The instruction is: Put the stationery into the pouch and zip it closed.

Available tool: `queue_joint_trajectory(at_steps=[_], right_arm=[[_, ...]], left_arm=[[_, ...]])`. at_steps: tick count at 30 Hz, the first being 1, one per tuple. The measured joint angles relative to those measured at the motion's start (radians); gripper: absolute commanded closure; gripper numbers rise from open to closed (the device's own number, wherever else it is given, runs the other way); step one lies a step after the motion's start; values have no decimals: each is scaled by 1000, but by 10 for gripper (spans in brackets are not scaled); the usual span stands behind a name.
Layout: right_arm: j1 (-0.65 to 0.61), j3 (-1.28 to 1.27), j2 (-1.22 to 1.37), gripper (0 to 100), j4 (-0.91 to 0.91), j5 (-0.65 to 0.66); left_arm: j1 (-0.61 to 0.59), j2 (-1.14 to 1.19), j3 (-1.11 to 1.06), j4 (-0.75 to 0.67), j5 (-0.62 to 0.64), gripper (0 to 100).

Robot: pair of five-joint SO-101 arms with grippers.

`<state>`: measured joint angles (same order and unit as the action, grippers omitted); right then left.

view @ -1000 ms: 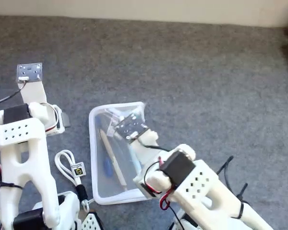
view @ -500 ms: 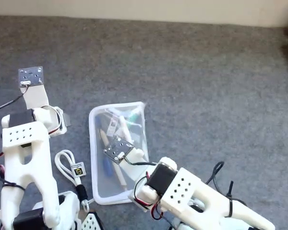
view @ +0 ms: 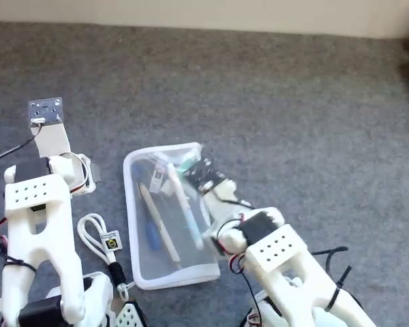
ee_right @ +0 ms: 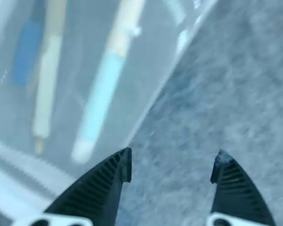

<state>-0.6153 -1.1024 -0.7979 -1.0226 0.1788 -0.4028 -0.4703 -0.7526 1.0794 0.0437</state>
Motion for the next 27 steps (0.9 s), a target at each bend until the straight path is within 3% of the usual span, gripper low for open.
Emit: queue_joint_trajectory(at_steps=[4,13,20,27], right_arm=[[35,0,2,738,-9,12],[-12,0,-152,738,-169,15],[-187,15,-338,738,-342,-95],[-370,91,-273,736,-434,-169]], left_arm=[[0,0,0,0,0,769],[0,0,0,0,0,769],[0,0,0,0,0,769],[-8,0,0,0,0,769]])
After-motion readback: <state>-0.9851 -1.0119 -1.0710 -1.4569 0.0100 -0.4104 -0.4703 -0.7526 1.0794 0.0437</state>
